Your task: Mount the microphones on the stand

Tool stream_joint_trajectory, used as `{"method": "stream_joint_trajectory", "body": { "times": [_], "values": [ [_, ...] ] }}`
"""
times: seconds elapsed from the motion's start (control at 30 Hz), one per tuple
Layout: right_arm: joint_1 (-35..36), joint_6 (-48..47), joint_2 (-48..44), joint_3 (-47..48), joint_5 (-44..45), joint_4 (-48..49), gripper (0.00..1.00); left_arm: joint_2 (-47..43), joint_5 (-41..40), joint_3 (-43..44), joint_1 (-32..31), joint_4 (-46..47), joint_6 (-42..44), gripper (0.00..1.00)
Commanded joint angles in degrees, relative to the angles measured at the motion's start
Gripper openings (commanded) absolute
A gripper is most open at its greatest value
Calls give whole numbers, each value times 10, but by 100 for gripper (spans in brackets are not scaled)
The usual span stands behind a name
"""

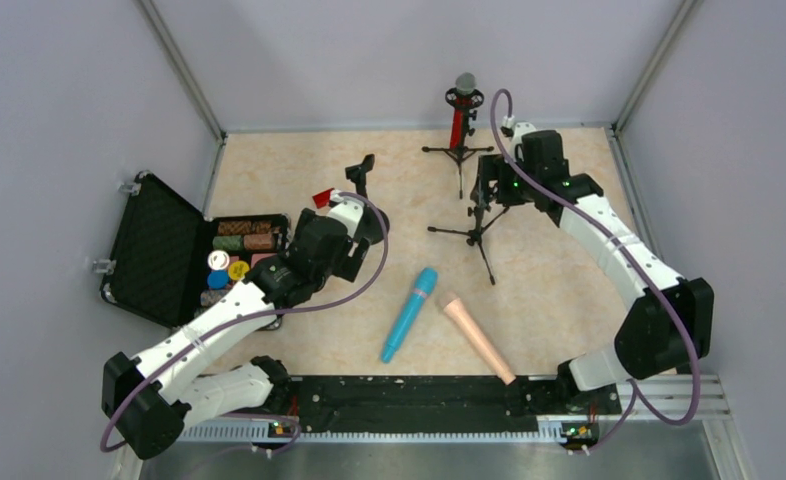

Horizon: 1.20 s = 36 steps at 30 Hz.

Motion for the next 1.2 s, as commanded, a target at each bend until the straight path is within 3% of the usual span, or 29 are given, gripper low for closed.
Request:
{"method": "stream_joint_trajectory", "body": {
  "times": [0.0,0.4,0.73,0.9,1.03,1.17],
  "values": [
    [0,14,-34,-23,-19,-8,83,-2,3,2,0,10,6,99],
    [-3,20,-98,-44,31,19,86,-3,3,3,0,10,6,99],
    [-3,-3,-47,61,-12,31,81,-3,1,3,0,9,8,98],
    [-2,-13,35,148,-28,-20,68,1,6,3,0,9,9,98],
    [-2,-28,97,217,5,-80,48,3,5,3,-1,8,9,98],
    [-1,-40,129,248,41,-121,44,4,4,3,-1,8,9,98]
  ]
}}
